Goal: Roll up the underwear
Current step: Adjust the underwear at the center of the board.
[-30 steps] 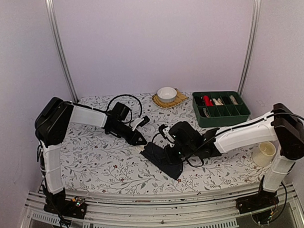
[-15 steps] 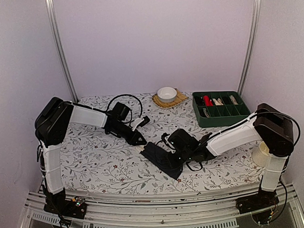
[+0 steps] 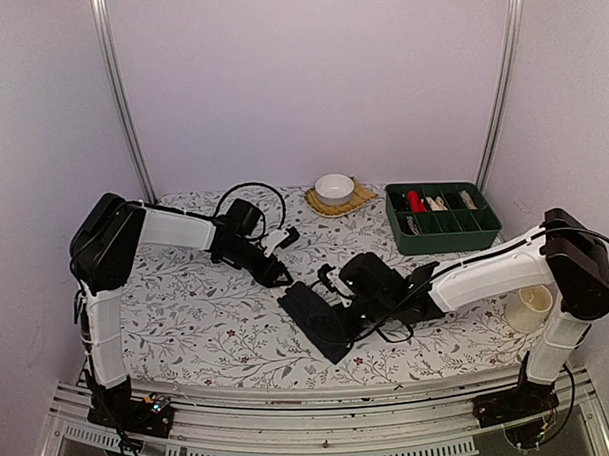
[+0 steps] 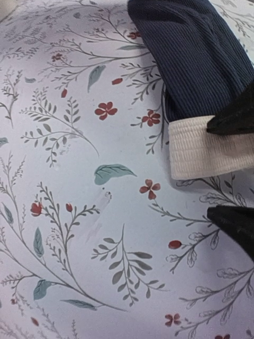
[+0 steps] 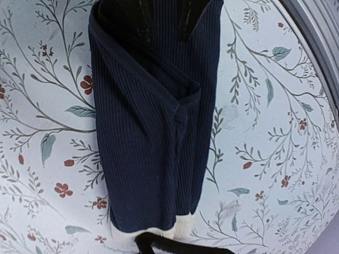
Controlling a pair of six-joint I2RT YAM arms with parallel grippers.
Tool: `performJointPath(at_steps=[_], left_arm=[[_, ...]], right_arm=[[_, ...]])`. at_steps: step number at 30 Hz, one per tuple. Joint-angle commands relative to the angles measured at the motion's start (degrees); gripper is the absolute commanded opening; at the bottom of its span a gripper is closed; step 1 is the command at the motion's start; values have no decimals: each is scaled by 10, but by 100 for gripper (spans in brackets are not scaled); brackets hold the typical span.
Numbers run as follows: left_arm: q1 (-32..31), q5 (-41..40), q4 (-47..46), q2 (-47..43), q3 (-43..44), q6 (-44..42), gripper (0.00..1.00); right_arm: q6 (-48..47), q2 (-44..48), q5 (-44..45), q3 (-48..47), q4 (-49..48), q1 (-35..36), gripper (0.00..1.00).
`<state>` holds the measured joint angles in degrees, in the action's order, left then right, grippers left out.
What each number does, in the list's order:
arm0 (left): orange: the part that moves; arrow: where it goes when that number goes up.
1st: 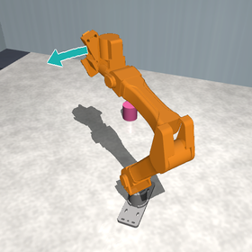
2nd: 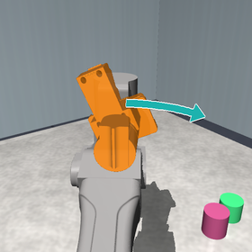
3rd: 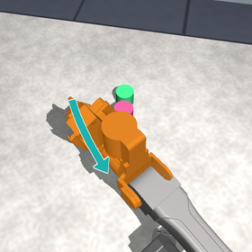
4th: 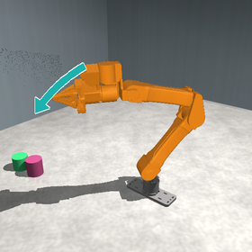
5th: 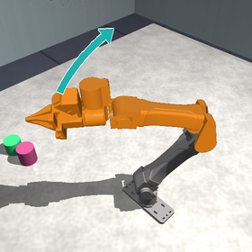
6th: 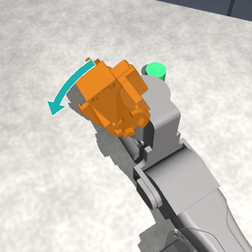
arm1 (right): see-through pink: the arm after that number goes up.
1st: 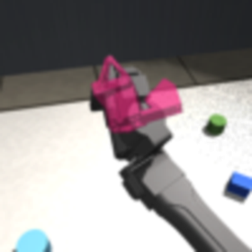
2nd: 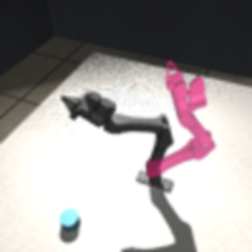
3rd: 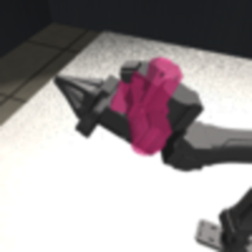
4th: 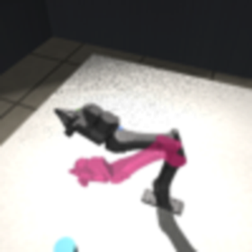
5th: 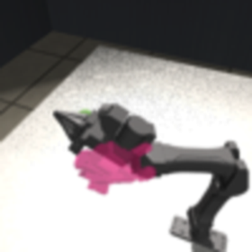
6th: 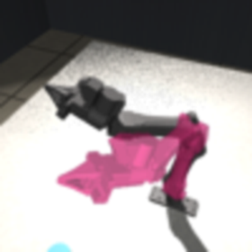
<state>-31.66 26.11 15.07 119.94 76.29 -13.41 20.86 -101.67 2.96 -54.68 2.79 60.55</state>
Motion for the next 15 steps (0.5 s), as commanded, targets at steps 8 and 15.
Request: performJointPath(at_steps=[8, 15], left_arm=[[2, -67, 44, -63, 47, -30, 98], [-13, -100, 21, -169, -1, -100, 99]], right_arm=[[-32, 136, 112, -49, 153, 4, 50], [-80, 197, 225, -59, 207, 4, 99]])
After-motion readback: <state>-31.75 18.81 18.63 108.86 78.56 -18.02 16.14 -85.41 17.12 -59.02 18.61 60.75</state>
